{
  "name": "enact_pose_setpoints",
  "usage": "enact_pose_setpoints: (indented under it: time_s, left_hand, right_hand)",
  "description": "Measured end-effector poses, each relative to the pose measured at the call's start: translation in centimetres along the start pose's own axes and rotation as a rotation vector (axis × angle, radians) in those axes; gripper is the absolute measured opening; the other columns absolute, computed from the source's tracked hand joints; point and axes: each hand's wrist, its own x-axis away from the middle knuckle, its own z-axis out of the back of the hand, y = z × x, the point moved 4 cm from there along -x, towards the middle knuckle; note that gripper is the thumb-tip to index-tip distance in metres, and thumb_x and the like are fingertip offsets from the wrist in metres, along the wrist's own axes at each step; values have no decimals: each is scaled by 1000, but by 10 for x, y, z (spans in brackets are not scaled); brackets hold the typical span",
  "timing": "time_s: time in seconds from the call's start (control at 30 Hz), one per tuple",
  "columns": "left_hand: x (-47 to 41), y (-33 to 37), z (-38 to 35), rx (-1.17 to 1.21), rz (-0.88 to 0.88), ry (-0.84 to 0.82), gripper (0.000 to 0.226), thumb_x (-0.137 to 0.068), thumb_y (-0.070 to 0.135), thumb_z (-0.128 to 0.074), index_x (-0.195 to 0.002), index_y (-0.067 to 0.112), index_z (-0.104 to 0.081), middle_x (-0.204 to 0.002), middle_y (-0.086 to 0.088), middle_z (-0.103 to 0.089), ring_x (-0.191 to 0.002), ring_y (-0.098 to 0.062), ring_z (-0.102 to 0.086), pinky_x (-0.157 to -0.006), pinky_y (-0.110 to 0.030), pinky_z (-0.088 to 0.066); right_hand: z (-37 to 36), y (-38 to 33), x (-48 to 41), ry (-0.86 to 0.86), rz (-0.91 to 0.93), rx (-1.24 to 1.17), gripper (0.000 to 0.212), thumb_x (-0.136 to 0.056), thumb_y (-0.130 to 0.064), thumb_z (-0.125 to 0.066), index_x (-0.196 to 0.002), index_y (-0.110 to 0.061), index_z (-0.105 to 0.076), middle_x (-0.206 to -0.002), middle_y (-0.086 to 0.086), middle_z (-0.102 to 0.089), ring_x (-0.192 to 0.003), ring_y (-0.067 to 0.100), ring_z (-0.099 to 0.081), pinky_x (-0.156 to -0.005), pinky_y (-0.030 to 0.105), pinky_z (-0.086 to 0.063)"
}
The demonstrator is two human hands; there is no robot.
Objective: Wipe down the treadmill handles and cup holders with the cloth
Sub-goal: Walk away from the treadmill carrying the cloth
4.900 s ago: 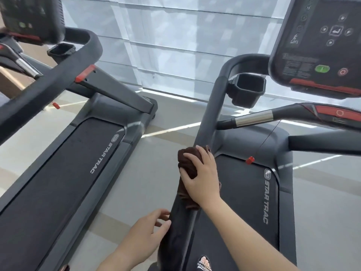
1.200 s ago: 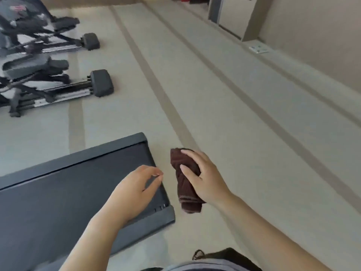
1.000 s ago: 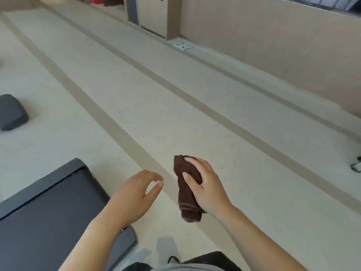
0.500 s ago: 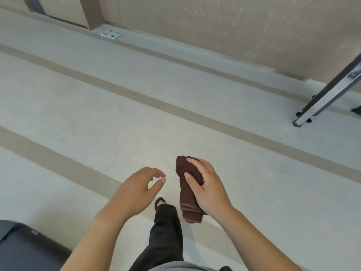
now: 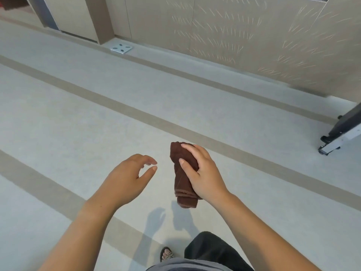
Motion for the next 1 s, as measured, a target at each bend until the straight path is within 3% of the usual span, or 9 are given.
enact_pose_setpoints:
  time_s: [0.33, 0.43, 0.57, 0.7, 0.87, 1.0]
  left_hand:
    - [-188, -13, 27, -16, -56, -58, 22, -90, 43, -46, -107, 37, -58, -110, 20, -58, -100, 1, -53, -72, -13, -38]
    - [-264, -20, 41, -33, -50, -57, 23, -91, 42, -46, -109, 35, -58, -111, 17, -58, -99, -2, -54, -75, -18, -42]
    - [-358, -31, 71, -47, 1, -39, 25, -91, 43, -45, -111, 34, -58, -111, 16, -59, -99, -2, -55, -81, -23, -44]
    - [-433, -58, 105, -36, 76, -2, 26, -91, 44, -44, -112, 35, -56, -112, 17, -58, -97, -5, -57, -82, -28, -47]
    - [-484, -119, 137, -16, 241, 17, 23, -90, 47, -42, -109, 42, -53, -112, 22, -56, -96, -2, -56, -82, -25, -47]
    - [-523, -186, 174, 52, 358, 95, 23, -89, 49, -42, -108, 42, -54, -110, 23, -56, -95, -4, -57, -85, -32, -48]
  right_hand:
    - [4, 46, -182, 58, -47, -63, 36, -92, -39, -52, -128, -40, -48, -133, -16, -45, -112, -6, -43, -87, -2, -29]
    - [1, 59, -260, 47, -40, -60, 36, -92, -36, -53, -128, -38, -48, -133, -14, -46, -117, -1, -44, -91, 4, -29]
    - [-8, 60, -371, -40, -9, -35, 38, -92, -34, -54, -129, -37, -48, -134, -14, -45, -117, -2, -42, -92, 1, -26]
    - [-29, 54, -468, -132, 69, 8, 40, -93, -34, -52, -132, -30, -48, -136, -8, -45, -120, 7, -44, -100, 19, -35]
    - [-75, 45, -563, -243, 121, -12, 38, -92, -32, -53, -130, -32, -48, -132, -13, -47, -118, 1, -44, -94, 2, -27]
    - [-134, 23, -647, -334, 190, -34, 38, -93, -31, -54, -130, -28, -50, -131, -12, -48, -119, -1, -43, -95, 2, -26]
